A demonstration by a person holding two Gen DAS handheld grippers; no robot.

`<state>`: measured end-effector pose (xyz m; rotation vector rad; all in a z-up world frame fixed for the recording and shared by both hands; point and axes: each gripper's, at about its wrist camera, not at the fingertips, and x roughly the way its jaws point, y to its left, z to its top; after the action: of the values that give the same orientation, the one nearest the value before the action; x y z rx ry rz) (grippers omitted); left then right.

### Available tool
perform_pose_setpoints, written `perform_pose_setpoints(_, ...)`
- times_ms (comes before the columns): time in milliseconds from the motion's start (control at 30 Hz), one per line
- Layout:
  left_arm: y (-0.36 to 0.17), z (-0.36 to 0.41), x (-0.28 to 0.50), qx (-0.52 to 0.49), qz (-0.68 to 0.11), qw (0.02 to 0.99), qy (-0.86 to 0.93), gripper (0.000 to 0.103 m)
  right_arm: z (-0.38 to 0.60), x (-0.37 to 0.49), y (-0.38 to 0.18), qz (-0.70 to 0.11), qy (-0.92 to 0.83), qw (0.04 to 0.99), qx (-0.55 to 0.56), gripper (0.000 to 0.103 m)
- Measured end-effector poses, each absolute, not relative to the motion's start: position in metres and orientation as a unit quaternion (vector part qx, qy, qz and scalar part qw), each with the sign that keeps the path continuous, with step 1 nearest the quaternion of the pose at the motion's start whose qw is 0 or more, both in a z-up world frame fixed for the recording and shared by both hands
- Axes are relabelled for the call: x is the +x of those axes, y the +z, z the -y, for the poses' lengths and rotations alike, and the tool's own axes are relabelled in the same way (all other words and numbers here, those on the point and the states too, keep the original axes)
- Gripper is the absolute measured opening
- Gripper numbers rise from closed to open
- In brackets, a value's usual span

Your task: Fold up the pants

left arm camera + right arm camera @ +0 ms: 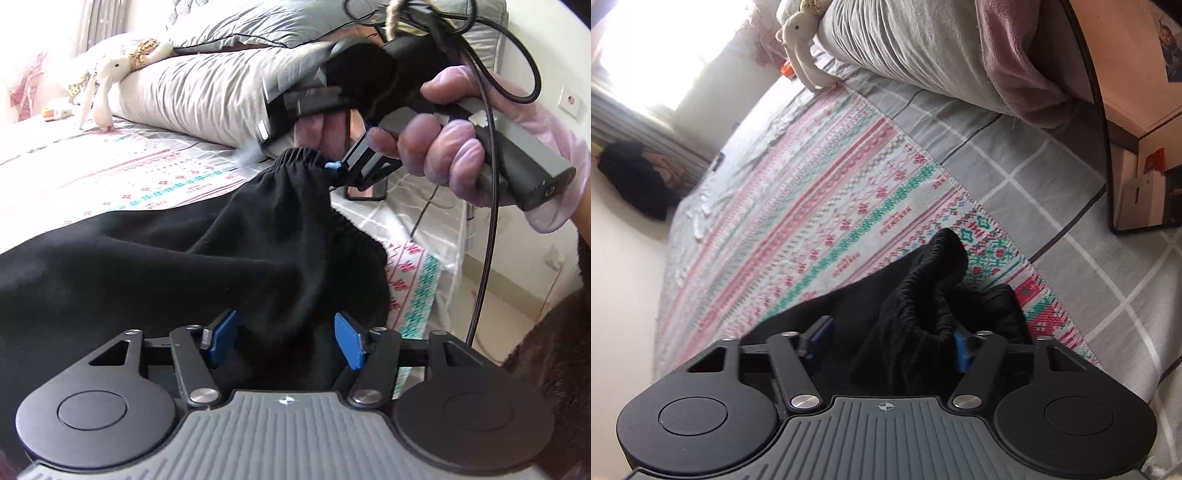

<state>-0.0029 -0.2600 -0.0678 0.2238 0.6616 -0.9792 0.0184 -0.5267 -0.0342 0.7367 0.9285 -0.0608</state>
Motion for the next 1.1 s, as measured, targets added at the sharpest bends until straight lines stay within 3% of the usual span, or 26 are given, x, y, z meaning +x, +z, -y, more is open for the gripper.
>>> perform_pose_setpoints(67, -0.066, 0.253, -0.004, 0.119, -0.306, 0.83, -0.451, 0.077, 0.523, 0.021, -0.036, -0.443, -0.043, 0.833, 0.329, 0.018)
perform_pose_setpoints(200, -0.062, 0.24, -0.012, 0.152, -0.283, 0.844, -0.429, 0.081, 0.534, 0.012, -0.002, -0.367, -0.024, 0.85, 0.377, 0.015)
perform_pose_setpoints(333, -0.053, 0.22, -0.018, 0.197, -0.234, 0.878, -0.369, 0.079, 0.534, 0.006, 0.04, -0.298, 0.015, 0.865, 0.402, 0.015)
perform_pose_setpoints(367, -0.051, 0.214, -0.015, 0.205, -0.232, 0.885, -0.348, 0.074, 0.531, 0.006, 0.047, -0.289, 0.022, 0.869, 0.401, 0.015)
perform_pose_setpoints(400, -0.049, 0.208, -0.01, 0.21, -0.238, 0.891, -0.325, 0.058, 0.526, 0.01, 0.055, -0.28, 0.028, 0.873, 0.398, 0.015)
perform_pose_setpoints(433, -0.048, 0.201, -0.003, 0.214, -0.247, 0.895, -0.305, 0.033, 0.521, 0.013, 0.061, -0.274, 0.033, 0.876, 0.395, 0.015)
perform_pose_setpoints(500, -0.041, 0.184, 0.011, 0.203, -0.262, 0.906, -0.263, 0.019, 0.513, 0.02, 0.068, -0.269, 0.039, 0.88, 0.39, 0.015)
perform_pose_setpoints(667, 0.009, 0.137, 0.014, 0.128, -0.212, 0.945, -0.212, 0.018, 0.502, 0.023, 0.078, -0.256, 0.065, 0.881, 0.392, 0.015)
perform_pose_setpoints(800, 0.032, 0.136, -0.014, 0.168, -0.164, 0.942, -0.241, 0.018, 0.511, 0.005, 0.082, -0.244, 0.079, 0.886, 0.386, 0.015)
perform_pose_setpoints(933, 0.005, 0.156, -0.039, 0.232, -0.194, 0.907, -0.292, 0.018, 0.527, -0.007, 0.054, -0.294, 0.062, 0.879, 0.37, 0.015)
perform_pose_setpoints(1100, -0.06, 0.166, -0.047, 0.27, -0.273, 0.865, -0.322, 0.018, 0.536, -0.015, -0.01, -0.413, 0.022, 0.852, 0.321, 0.015)
